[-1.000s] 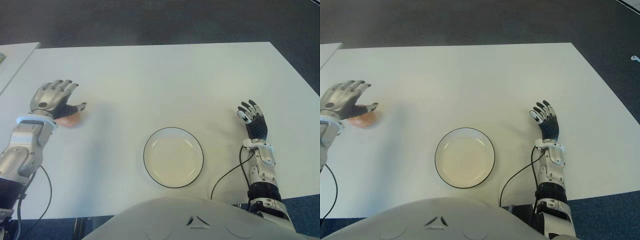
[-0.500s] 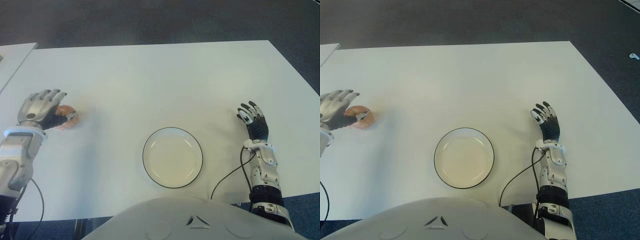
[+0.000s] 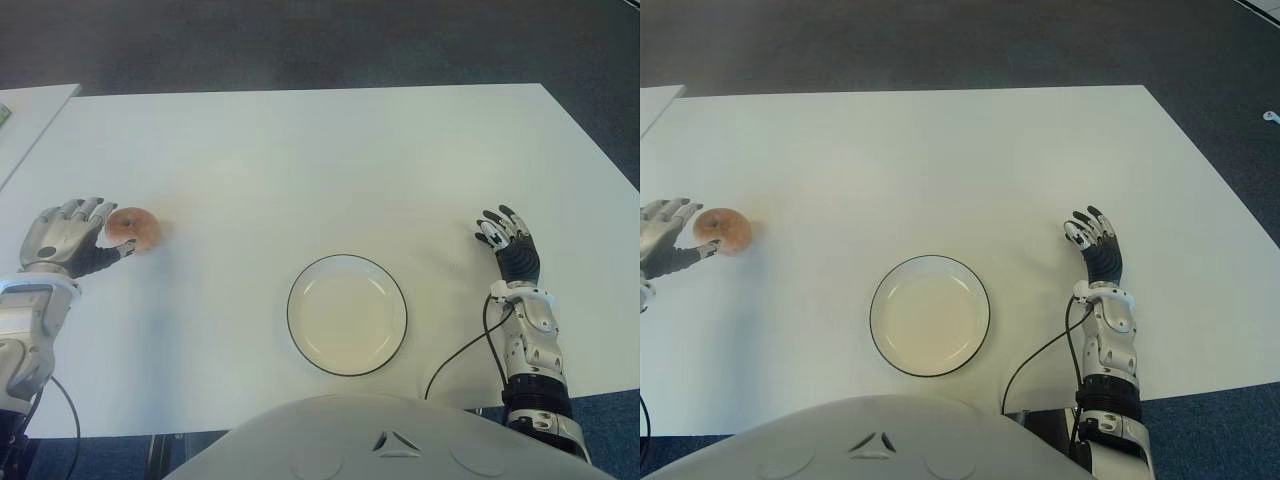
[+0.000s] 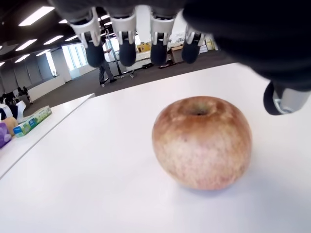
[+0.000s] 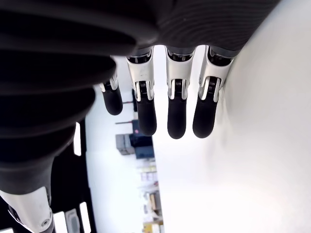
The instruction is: Put the apples into the plate.
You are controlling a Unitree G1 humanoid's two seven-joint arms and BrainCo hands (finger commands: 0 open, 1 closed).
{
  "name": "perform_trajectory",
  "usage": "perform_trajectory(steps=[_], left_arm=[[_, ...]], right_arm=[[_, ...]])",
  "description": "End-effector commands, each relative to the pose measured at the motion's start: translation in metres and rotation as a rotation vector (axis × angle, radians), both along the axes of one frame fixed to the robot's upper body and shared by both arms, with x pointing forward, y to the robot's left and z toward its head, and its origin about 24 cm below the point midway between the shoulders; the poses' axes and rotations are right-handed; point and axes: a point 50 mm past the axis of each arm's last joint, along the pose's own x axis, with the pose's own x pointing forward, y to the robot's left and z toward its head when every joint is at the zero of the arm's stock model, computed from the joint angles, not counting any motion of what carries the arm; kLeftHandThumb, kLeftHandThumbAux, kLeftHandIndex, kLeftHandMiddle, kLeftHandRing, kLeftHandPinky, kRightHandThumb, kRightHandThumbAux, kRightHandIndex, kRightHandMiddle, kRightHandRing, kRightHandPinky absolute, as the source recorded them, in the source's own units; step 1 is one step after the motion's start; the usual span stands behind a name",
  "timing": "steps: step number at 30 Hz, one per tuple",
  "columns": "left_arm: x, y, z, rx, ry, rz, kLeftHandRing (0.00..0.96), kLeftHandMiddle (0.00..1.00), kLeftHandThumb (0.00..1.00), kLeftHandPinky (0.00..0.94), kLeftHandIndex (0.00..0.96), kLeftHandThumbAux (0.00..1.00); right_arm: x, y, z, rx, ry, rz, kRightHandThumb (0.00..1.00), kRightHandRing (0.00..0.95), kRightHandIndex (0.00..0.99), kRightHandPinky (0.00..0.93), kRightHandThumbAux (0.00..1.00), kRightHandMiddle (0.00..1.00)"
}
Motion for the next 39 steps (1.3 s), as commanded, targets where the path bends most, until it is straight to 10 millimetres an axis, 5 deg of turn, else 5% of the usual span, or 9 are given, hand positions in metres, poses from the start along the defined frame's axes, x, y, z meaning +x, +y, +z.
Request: perform_trajectory(steps=[1,39], left_arm=[[0.001,0.003,-0.002,0.014,-0.011,0.009,0.000,0.000,0.256,0.000,0.028,0.256],[0.013,0.009,-0.018,0.031,-0.054,0.000,0.000,0.000,0.302,0.000,0.000,0.236]], right_arm=[[-0.008,0.000,-0.015,0.018,0.098,-0.003,0.255,0.265,0.139,0.272,0.674,0.264],[-0.013,-0.003,-0.011,-0.018,0.103,-0.009,0.241,0.278,0.137,0.301,0.656,0.268]])
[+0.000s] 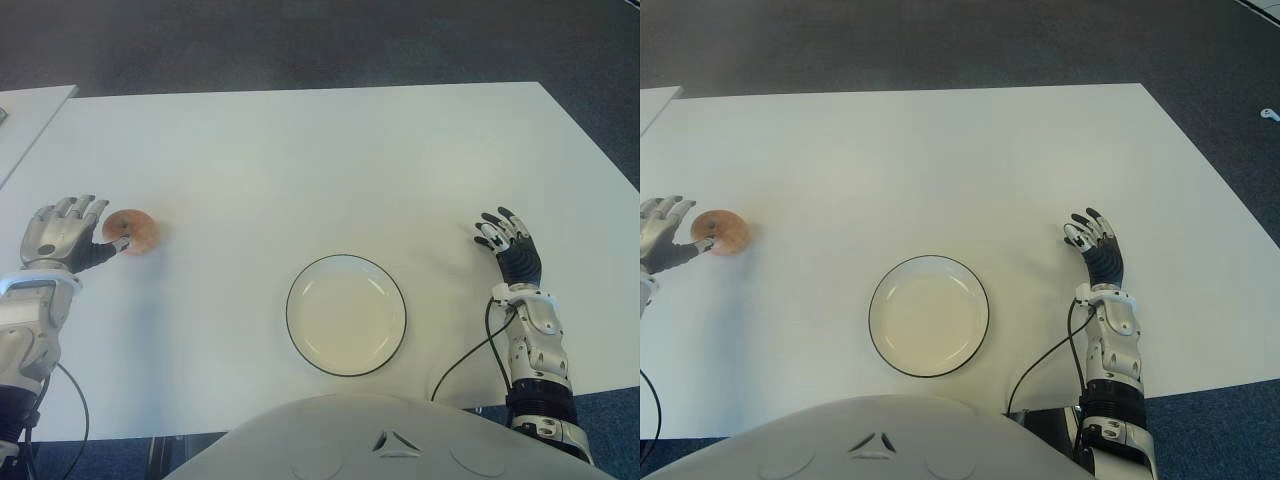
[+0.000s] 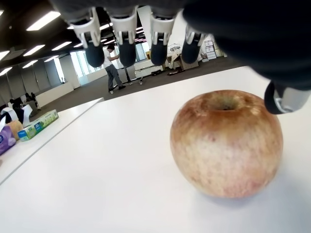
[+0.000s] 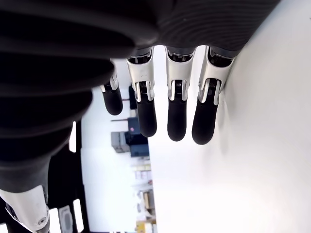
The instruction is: Put the apples into the plate.
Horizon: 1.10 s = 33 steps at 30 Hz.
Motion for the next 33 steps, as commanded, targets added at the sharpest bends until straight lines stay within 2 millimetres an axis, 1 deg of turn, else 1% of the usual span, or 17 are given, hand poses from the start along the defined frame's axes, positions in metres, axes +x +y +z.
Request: perform_trajectory(steps=[1,5,10,12,15,19,23,25,30,33], left_arm=[[0.001,-0.003,-0.005,0.001,-0.001,-0.014,0.000,0.000,0.303,0.000,0.000,0.235],[0.002,-0.002,-0.006,0.001,-0.004,-0.019,0.000,0.000,0.306,0.000,0.000,0.234],[0.004,-0.003,-0.007,0.000,-0.006,-0.024,0.000,0.000,0.304,0.000,0.000,0.222],[0.005,-0.003,-0.007,-0.004,-0.008,-0.027,0.000,0.000,0.301,0.000,0.000,0.218],[0.007,-0.004,-0.008,-0.011,-0.013,-0.032,0.000,0.000,0.299,0.000,0.000,0.213],[0.010,-0.005,-0.009,-0.021,-0.019,-0.040,0.000,0.000,0.301,0.000,0.000,0.208],[0.013,-0.007,-0.010,-0.030,-0.018,-0.043,0.000,0.000,0.306,0.000,0.000,0.206],[0.015,-0.008,-0.012,-0.034,-0.016,-0.043,0.000,0.000,0.308,0.000,0.000,0.207],[0.019,-0.009,-0.015,-0.044,-0.007,-0.042,0.000,0.000,0.310,0.000,0.000,0.209],[0.021,-0.010,-0.017,-0.052,0.002,-0.037,0.000,0.000,0.310,0.000,0.000,0.208]], right_arm=[[-0.007,-0.001,-0.013,0.011,0.079,-0.008,0.240,0.281,0.138,0.304,0.656,0.271],[-0.007,-0.001,-0.015,0.021,0.074,-0.005,0.235,0.296,0.142,0.314,0.658,0.286],[-0.005,0.000,-0.017,0.046,0.060,-0.004,0.242,0.273,0.134,0.269,0.661,0.269],[-0.003,-0.003,-0.018,0.046,0.070,0.002,0.248,0.260,0.128,0.257,0.663,0.256],[-0.005,-0.003,-0.014,0.035,0.076,0.011,0.245,0.247,0.123,0.250,0.656,0.241],[-0.006,-0.004,-0.013,0.023,0.074,-0.002,0.234,0.249,0.124,0.257,0.649,0.246],[-0.008,-0.004,-0.015,0.003,0.091,-0.004,0.214,0.277,0.137,0.286,0.646,0.279],[-0.008,-0.004,-0.016,0.004,0.089,-0.002,0.209,0.284,0.141,0.286,0.643,0.288],[-0.009,-0.002,-0.018,0.026,0.077,-0.001,0.228,0.266,0.138,0.259,0.644,0.271],[-0.008,-0.003,-0.019,0.041,0.067,-0.007,0.238,0.260,0.132,0.268,0.645,0.259]])
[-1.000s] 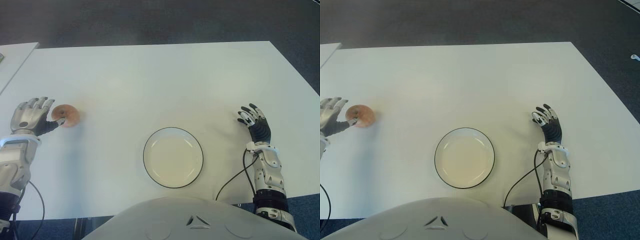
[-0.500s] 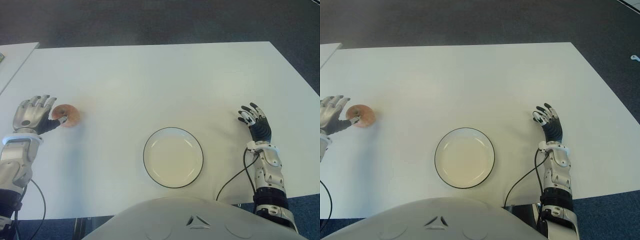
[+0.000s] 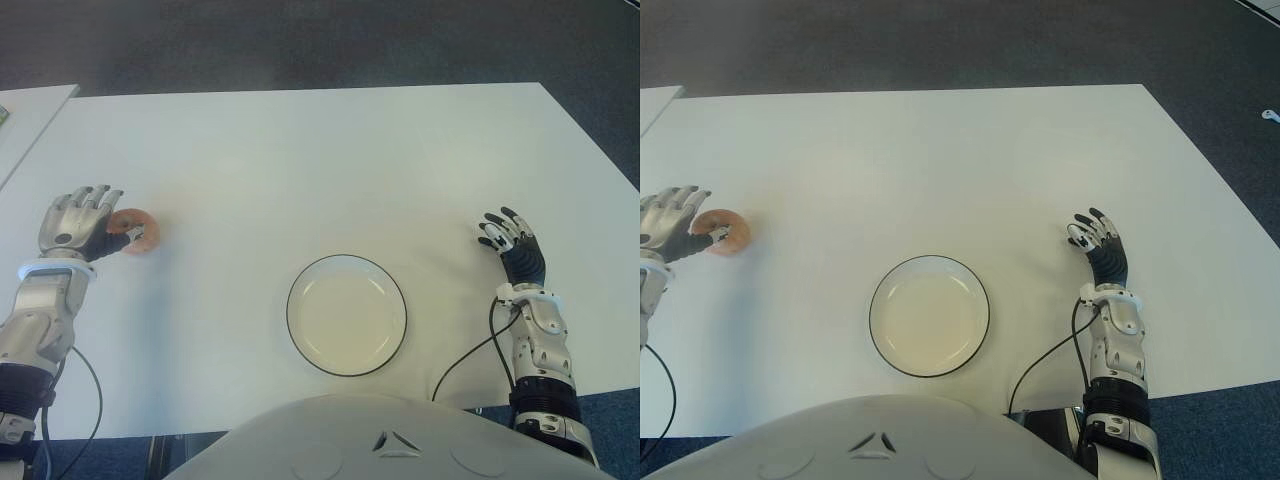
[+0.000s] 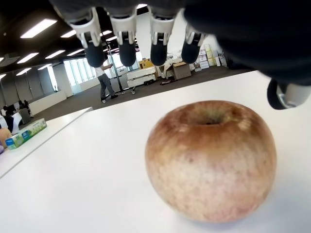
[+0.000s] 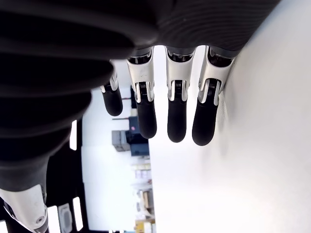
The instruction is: Put the apples into the plate.
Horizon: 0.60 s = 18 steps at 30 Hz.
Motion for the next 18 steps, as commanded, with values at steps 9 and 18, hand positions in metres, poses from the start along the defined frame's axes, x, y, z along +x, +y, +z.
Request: perform_trajectory(steps=[9,18], left_arm=[[0.009,-0.006,-0.018,-0.040,0.047,0.019,0.000,0.000,0.310,0.000,0.000,0.206],[0.011,-0.006,-0.031,-0.050,0.075,0.031,0.000,0.000,0.301,0.000,0.000,0.196]], right_arm=[[-0.009,0.007,-0.012,0.039,0.058,-0.013,0.254,0.245,0.119,0.241,0.640,0.246],[-0.014,0.004,-0.010,0.017,0.089,-0.022,0.242,0.262,0.123,0.279,0.648,0.261]])
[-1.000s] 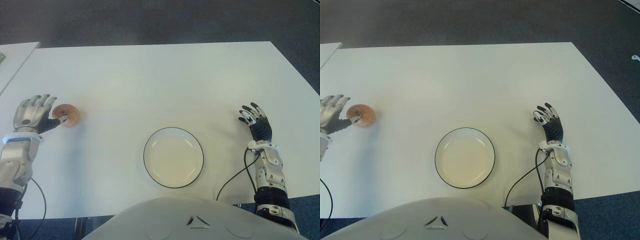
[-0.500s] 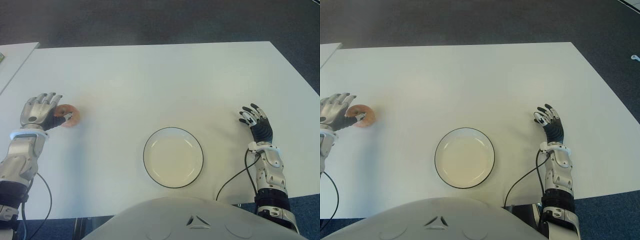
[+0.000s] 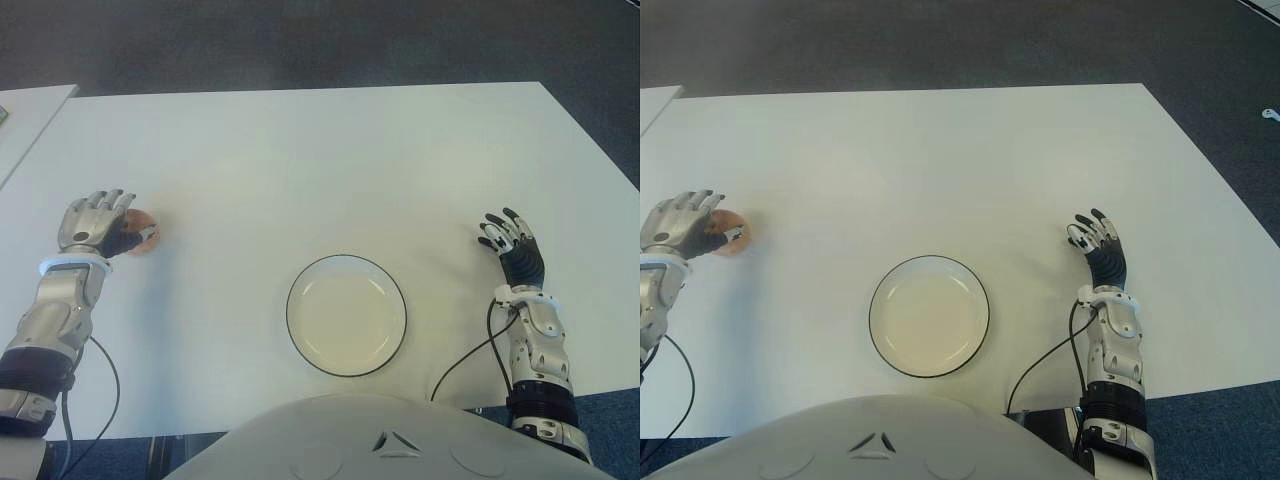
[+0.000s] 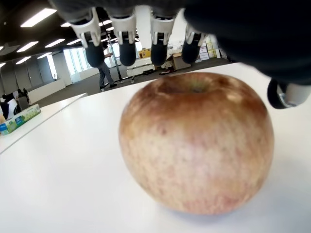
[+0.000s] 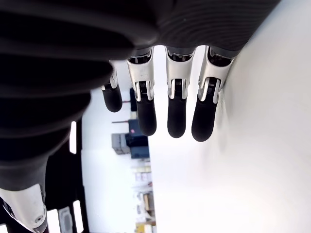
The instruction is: Put the apples into the plate.
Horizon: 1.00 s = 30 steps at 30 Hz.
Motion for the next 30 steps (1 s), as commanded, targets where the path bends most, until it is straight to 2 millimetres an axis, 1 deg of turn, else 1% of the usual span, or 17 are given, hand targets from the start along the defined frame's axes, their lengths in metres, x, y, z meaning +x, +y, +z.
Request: perform_trajectory(steps=[1,6,10,13,19,22,30], left_arm=[[0.000,-0.002,-0.012,-0.020,0.031,0.008,0.000,0.000,0.297,0.000,0.000,0.194],[0.000,-0.003,-0.016,-0.026,0.037,0.011,0.000,0.000,0.290,0.000,0.000,0.190],[-0.001,-0.003,-0.020,-0.038,0.043,0.011,0.000,0.000,0.288,0.000,0.000,0.191],[-0.001,-0.004,-0.022,-0.044,0.047,0.011,0.000,0.000,0.286,0.000,0.000,0.192],[-0.002,-0.004,-0.028,-0.066,0.056,0.023,0.000,0.000,0.300,0.000,0.000,0.206],[-0.002,-0.003,-0.031,-0.075,0.060,0.027,0.000,0.000,0.304,0.000,0.000,0.210],[-0.006,0.003,-0.039,-0.101,0.062,0.043,0.000,0.000,0.298,0.000,0.000,0.217]], right_arm=[[-0.010,0.000,-0.012,0.012,0.084,-0.010,0.243,0.270,0.127,0.287,0.654,0.268],[-0.011,0.000,-0.013,0.022,0.088,-0.012,0.249,0.288,0.139,0.303,0.663,0.285],[-0.010,-0.001,-0.014,0.030,0.093,-0.011,0.237,0.307,0.150,0.326,0.653,0.299],[-0.008,0.000,-0.017,0.045,0.083,-0.008,0.242,0.312,0.151,0.327,0.650,0.303],[-0.007,-0.001,-0.016,0.036,0.069,0.010,0.249,0.259,0.120,0.254,0.647,0.253],[-0.008,-0.002,-0.015,0.027,0.062,0.014,0.248,0.250,0.112,0.262,0.647,0.242],[-0.008,-0.004,-0.018,0.042,0.075,-0.006,0.257,0.274,0.124,0.299,0.651,0.262]])
